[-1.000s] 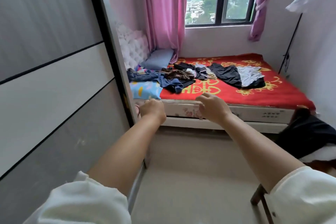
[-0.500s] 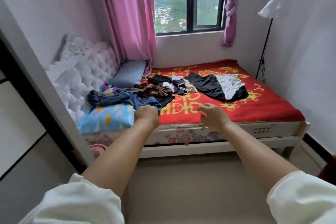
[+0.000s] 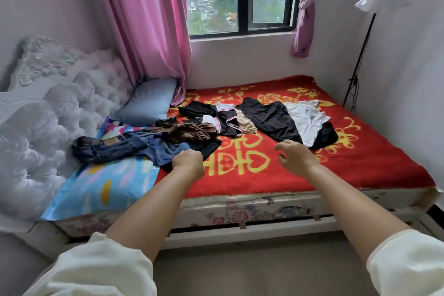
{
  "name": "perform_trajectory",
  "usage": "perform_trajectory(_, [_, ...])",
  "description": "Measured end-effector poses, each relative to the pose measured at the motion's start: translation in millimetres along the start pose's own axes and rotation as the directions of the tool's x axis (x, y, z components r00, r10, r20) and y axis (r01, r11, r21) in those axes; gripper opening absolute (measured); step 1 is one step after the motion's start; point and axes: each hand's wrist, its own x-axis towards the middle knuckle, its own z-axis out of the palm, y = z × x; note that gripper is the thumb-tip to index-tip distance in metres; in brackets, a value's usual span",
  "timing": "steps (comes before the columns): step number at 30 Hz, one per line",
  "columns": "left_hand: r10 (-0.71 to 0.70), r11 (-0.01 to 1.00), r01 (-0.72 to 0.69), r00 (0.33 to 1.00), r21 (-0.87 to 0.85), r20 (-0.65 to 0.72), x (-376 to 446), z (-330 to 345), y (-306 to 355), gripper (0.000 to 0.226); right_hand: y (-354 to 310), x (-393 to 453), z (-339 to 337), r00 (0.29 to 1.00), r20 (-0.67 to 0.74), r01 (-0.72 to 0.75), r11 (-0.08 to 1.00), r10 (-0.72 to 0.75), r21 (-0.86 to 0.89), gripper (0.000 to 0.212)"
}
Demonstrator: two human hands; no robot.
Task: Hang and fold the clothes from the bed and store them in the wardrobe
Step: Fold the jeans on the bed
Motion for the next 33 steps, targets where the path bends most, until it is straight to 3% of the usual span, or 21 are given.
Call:
perform_trajectory(6, [-0.119,0.993,0.120,0.986,0.002,0.118,103,11,-14,0.027,14,134,28,0.993,0.097,0.068,0.998,-0.067,-0.010,0.035])
perform_trajectory(14, [-0.317,0.938,0.341,0.916,-0.060,0.245,178,48,-91,0.033,-54,258,101,0.915,0.287,0.307,0.951,-0.284,-0.035,0.037])
perform_trajectory(22, [-0.478,0.843,0.532,0.810,-0.083,0.339,268,95,-257,0.032,-183,387,184,0.817,0.305,0.511,0.860,-0.488,0.007,0.032])
perform_trajectory(29, [-0.520,0.785,0.605,0.759,-0.130,0.393,370,143,-418,0.035,-306,520,265,0.796,0.442,0.420,0.903,-0.414,0.088,0.032])
perform_trajectory(33, [-0.583,0.728,0.657,0.743,-0.195,0.328,417,168,-484,0.032,-356,570,313,0.758,0.509,0.391,0.909,-0.408,0.146,0.037])
